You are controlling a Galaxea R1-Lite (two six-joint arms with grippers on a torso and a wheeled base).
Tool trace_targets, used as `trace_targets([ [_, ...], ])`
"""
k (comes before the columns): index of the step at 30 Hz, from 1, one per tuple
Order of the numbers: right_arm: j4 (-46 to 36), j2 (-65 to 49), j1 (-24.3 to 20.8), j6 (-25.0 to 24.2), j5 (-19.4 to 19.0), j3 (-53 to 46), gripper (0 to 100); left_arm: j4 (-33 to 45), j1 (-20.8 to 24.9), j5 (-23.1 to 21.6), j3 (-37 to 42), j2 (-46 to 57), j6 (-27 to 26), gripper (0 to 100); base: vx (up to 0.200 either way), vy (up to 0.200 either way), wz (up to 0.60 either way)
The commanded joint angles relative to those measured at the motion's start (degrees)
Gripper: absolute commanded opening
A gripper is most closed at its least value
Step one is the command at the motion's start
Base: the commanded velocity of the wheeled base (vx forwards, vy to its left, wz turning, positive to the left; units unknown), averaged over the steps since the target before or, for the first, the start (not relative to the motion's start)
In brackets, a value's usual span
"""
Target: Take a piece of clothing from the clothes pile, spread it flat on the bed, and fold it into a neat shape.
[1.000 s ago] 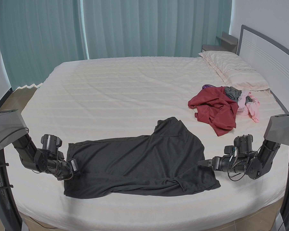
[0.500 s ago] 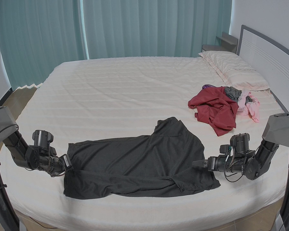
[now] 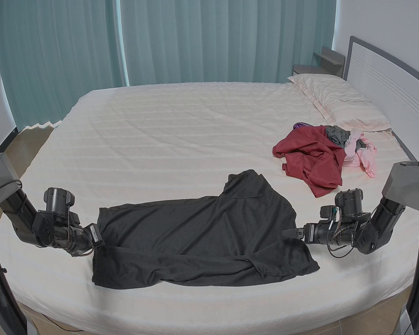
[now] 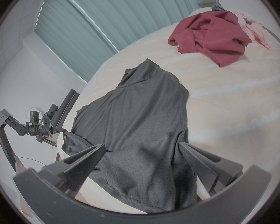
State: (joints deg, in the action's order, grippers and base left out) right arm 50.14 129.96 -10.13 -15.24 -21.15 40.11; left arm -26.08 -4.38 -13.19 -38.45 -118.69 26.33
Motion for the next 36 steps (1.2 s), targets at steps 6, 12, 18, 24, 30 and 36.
trace_targets([
  [6,-1.71,2.22,0.55,1.09,-0.03,2.26,100,-0.03,-0.11,0.01,0.13,0.21,0.04,0,0.000,0.000,0.00],
  [12,-3.12,4.95,-0.15,4.25,0.41,2.96,100,0.06,-0.11,0.01,0.22,0.30,0.04,0,0.000,0.000,0.00],
  [18,-2.85,4.95,-0.77,4.43,0.41,2.78,0,0.06,-0.11,0.09,1.01,1.18,0.04,0,0.000,0.000,0.00],
  [24,-1.80,1.61,-0.06,4.16,0.23,0.41,0,0.06,-0.28,0.09,2.24,3.20,0.04,0,0.000,0.000,0.00],
  [30,2.42,-3.67,0.37,3.72,0.14,-5.21,0,0.15,-0.37,0.09,5.31,8.30,-0.05,0,0.000,0.000,0.00],
  [36,6.20,-7.88,0.81,3.72,-0.12,-10.66,0,0.85,-2.65,0.01,8.92,14.45,-0.67,0,0.000,0.000,0.00],
])
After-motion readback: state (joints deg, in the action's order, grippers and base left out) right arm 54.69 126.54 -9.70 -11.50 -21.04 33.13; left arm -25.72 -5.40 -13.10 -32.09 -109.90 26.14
